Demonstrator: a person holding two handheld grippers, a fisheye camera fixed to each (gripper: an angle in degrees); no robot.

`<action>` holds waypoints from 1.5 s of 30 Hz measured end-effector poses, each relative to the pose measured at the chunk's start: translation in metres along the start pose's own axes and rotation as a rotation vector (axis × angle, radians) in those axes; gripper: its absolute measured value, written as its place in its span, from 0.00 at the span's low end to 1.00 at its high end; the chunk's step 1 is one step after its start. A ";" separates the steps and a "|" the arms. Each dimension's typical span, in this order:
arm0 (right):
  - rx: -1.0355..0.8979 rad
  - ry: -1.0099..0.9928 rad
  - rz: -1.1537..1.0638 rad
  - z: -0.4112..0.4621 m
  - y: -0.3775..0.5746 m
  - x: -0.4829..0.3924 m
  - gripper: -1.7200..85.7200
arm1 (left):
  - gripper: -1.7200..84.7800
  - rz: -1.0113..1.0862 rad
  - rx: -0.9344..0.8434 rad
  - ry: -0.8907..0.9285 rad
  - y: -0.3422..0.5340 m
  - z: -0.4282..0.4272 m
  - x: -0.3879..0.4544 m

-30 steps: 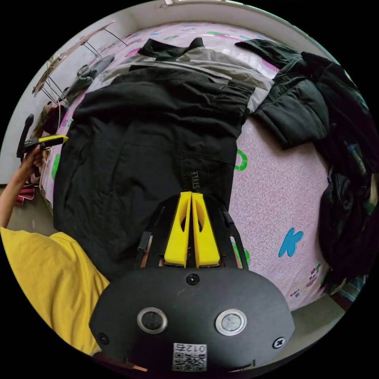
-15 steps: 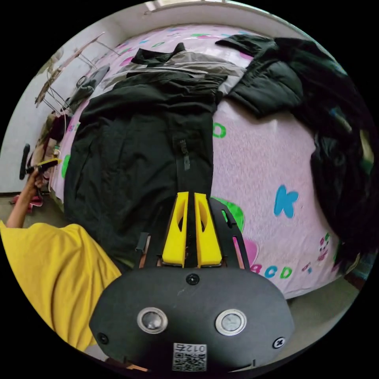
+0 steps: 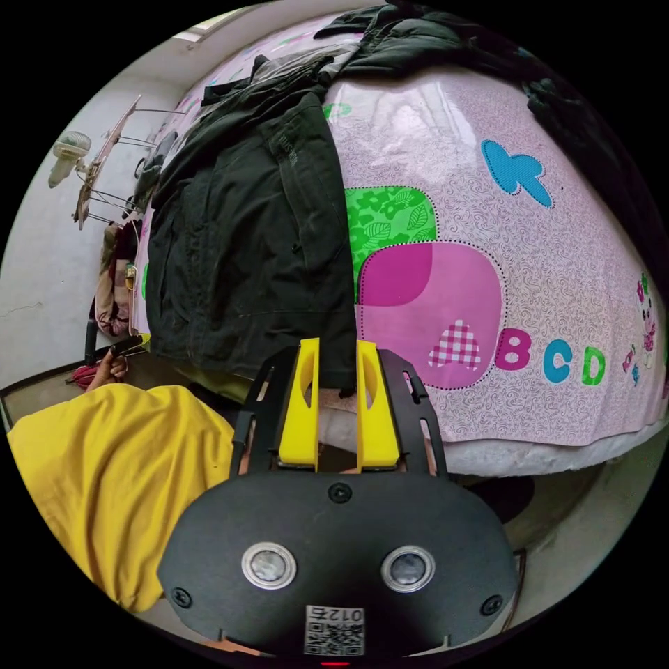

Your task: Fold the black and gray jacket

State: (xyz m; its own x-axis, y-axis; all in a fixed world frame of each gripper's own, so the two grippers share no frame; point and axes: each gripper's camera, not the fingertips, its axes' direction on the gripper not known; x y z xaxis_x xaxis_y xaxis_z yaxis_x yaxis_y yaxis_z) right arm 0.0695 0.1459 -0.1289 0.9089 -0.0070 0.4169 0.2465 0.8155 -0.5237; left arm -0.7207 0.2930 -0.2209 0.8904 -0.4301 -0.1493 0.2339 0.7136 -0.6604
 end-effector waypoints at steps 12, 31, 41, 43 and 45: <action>-0.017 -0.064 -0.065 -0.009 0.055 0.052 0.10 | 0.11 0.065 -0.010 -0.057 0.029 0.002 -0.014; -0.029 -0.349 -0.125 -0.066 0.142 0.151 0.02 | 0.02 0.133 0.012 0.199 0.075 -0.057 -0.082; 0.045 -0.490 -0.177 -0.116 0.205 0.188 0.02 | 0.02 0.176 0.089 0.327 0.126 -0.104 -0.098; 0.086 -0.517 -0.166 -0.126 0.224 0.196 0.02 | 0.02 0.196 0.112 0.375 0.141 -0.113 -0.106; 0.135 -0.550 -0.148 -0.137 0.253 0.204 0.02 | 0.02 0.224 0.122 0.415 0.154 -0.117 -0.112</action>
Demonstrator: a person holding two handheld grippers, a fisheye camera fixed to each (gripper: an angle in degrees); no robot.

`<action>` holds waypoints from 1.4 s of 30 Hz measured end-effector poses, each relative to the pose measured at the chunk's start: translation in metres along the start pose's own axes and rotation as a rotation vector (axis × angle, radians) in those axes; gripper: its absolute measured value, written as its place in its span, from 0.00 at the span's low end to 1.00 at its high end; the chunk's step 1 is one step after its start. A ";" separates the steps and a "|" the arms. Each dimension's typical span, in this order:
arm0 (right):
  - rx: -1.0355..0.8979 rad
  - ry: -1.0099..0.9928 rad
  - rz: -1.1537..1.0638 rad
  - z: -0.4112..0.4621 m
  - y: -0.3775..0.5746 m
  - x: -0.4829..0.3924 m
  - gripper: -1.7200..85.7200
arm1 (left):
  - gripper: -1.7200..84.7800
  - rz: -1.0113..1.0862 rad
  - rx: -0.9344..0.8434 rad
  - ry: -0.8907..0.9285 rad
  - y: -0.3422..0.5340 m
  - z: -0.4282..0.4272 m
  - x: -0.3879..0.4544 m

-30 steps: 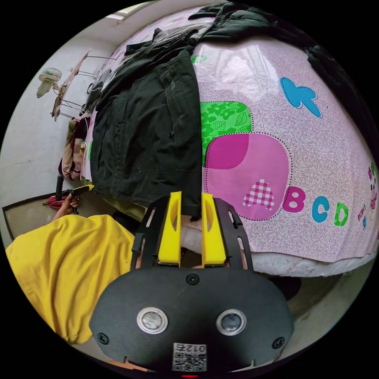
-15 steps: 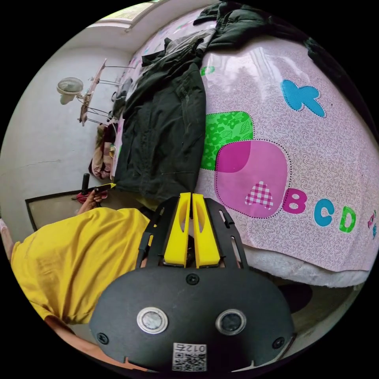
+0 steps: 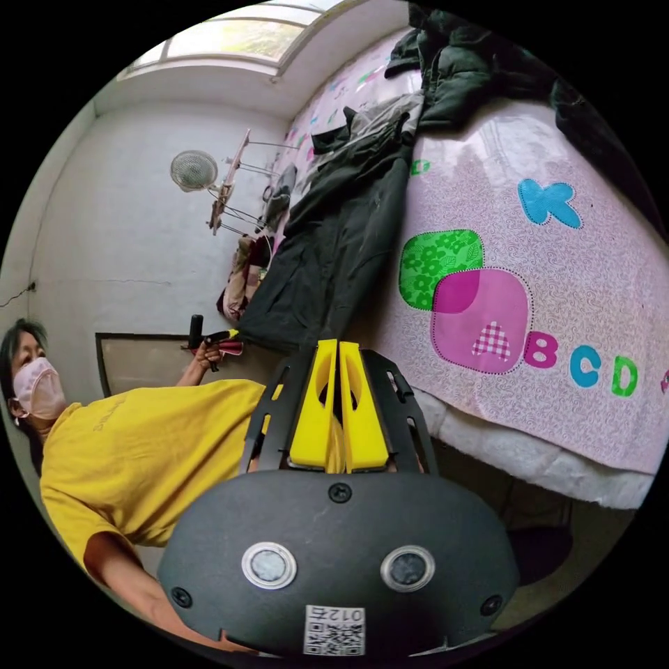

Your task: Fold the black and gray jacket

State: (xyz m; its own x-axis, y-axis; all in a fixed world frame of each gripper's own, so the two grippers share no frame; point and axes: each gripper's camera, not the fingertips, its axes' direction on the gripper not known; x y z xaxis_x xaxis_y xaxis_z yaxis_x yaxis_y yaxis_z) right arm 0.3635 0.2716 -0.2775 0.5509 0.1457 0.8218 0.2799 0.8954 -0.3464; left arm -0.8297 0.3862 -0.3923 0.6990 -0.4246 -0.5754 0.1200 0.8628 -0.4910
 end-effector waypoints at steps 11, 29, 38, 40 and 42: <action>0.189 -0.123 0.028 -0.054 0.132 -0.027 0.02 | 0.02 0.079 0.116 0.245 0.096 -0.056 -0.023; 0.438 -0.313 -0.075 -0.125 0.123 -0.034 0.02 | 0.02 0.104 0.356 0.286 0.089 -0.122 -0.008; 0.441 -0.398 -0.133 -0.143 -0.028 -0.005 0.02 | 0.02 0.038 0.504 0.264 -0.022 -0.124 0.016; 0.436 -0.402 -0.124 -0.144 -0.060 0.003 0.02 | 0.02 -0.007 0.529 0.257 -0.056 -0.120 0.017; 0.433 -0.392 -0.094 -0.143 -0.101 0.015 0.02 | 0.02 -0.035 0.538 0.252 -0.083 -0.117 0.015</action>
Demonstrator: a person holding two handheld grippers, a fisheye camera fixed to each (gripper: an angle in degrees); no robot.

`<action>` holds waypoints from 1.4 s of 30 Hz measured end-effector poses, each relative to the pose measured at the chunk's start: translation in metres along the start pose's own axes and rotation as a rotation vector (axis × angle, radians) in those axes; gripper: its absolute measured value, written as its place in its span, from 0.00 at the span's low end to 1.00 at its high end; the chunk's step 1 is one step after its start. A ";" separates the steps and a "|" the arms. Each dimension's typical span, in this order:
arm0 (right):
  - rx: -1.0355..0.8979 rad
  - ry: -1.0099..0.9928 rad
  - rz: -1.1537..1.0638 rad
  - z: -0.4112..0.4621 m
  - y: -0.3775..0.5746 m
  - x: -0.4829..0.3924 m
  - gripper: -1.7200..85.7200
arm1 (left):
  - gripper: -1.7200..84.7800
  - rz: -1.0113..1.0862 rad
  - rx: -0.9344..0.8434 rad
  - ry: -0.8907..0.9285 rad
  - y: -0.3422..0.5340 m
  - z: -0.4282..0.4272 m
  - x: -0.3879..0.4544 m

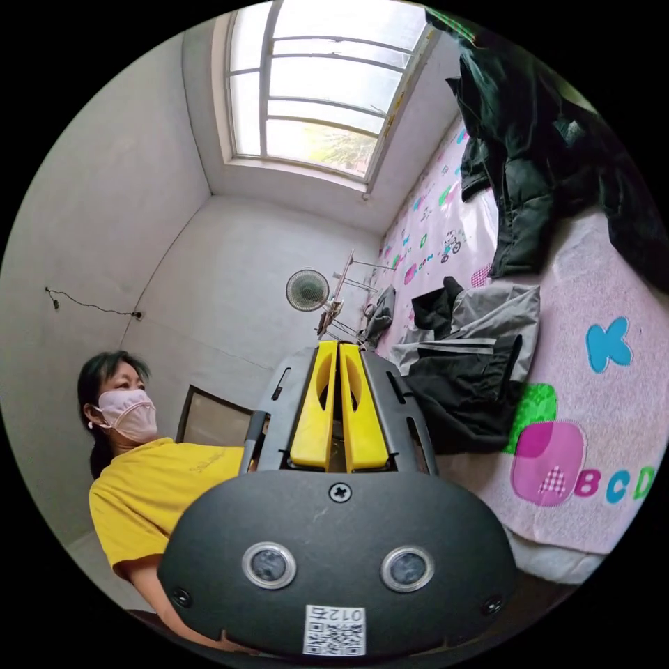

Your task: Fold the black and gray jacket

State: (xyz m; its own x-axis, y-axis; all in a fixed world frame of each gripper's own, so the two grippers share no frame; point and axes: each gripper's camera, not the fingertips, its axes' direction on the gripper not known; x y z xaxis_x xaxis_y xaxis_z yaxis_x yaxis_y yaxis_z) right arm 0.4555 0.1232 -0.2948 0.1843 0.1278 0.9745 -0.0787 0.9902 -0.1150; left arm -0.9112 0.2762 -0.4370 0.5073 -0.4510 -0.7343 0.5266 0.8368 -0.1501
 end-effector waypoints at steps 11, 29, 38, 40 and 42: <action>0.004 0.150 0.167 0.097 -0.161 0.094 0.02 | 0.02 -0.125 -0.097 -0.094 -0.149 0.136 -0.045; -0.073 0.671 0.313 0.255 -0.340 0.168 0.08 | 0.04 -0.181 -0.131 -0.290 -0.253 0.291 -0.078; -0.494 0.775 -0.154 0.442 -0.458 0.140 0.12 | 0.03 0.396 -0.682 -0.504 -0.151 0.444 0.061; -0.605 0.706 -0.124 0.487 -0.485 0.166 0.13 | 0.03 0.385 -0.791 -0.458 -0.121 0.491 0.066; -0.740 0.584 -0.025 0.537 -0.517 0.202 0.13 | 0.03 0.368 -0.834 -0.465 -0.108 0.515 0.066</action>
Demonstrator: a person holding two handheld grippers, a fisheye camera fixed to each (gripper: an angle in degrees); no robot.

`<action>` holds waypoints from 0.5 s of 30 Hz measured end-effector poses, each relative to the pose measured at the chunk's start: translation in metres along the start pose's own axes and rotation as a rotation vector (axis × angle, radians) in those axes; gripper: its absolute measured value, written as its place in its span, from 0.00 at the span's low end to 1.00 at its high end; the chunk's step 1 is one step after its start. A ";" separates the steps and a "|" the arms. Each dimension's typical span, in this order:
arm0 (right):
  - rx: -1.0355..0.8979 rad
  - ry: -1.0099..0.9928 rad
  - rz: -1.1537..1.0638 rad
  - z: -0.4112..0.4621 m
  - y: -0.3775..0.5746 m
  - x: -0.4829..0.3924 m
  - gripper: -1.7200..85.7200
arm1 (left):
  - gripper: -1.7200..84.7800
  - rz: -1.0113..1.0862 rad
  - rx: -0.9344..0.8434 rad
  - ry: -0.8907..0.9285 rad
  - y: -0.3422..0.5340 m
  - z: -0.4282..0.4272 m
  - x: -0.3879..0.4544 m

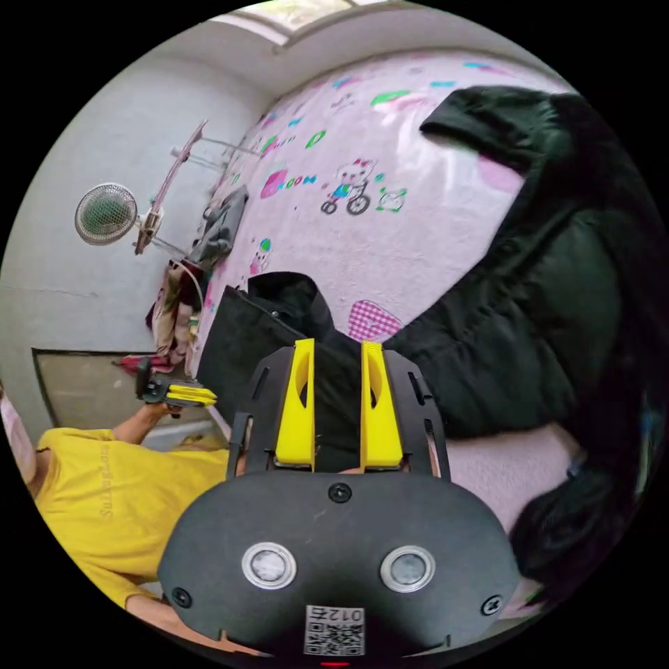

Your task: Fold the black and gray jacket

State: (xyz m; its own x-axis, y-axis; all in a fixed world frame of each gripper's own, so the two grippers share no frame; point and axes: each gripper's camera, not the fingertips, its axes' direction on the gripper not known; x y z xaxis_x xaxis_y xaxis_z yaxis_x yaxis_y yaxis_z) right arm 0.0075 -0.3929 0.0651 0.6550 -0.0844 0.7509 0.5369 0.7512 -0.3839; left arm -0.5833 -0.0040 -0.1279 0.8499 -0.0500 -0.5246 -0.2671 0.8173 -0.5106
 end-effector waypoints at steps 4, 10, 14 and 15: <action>-0.213 -0.012 0.031 0.039 -0.068 0.012 0.13 | 0.03 -0.020 -0.044 -0.018 -0.020 0.029 0.016; -0.377 -0.093 0.025 0.066 -0.106 -0.004 0.08 | 0.02 -0.032 -0.057 -0.027 -0.048 0.044 0.027; -0.298 -0.147 -0.160 0.056 -0.092 -0.054 0.04 | 0.02 -0.008 -0.080 -0.036 -0.064 0.052 0.036; -0.249 -0.125 -0.293 0.051 -0.081 -0.080 0.04 | 0.02 0.000 -0.085 -0.039 -0.068 0.054 0.039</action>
State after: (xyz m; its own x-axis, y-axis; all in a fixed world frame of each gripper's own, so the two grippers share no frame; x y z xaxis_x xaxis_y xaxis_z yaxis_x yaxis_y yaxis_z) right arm -0.1154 -0.4139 0.0635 0.3940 -0.1797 0.9013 0.8135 0.5246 -0.2511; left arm -0.5071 -0.0310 -0.0768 0.8664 -0.0265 -0.4987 -0.3033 0.7654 -0.5676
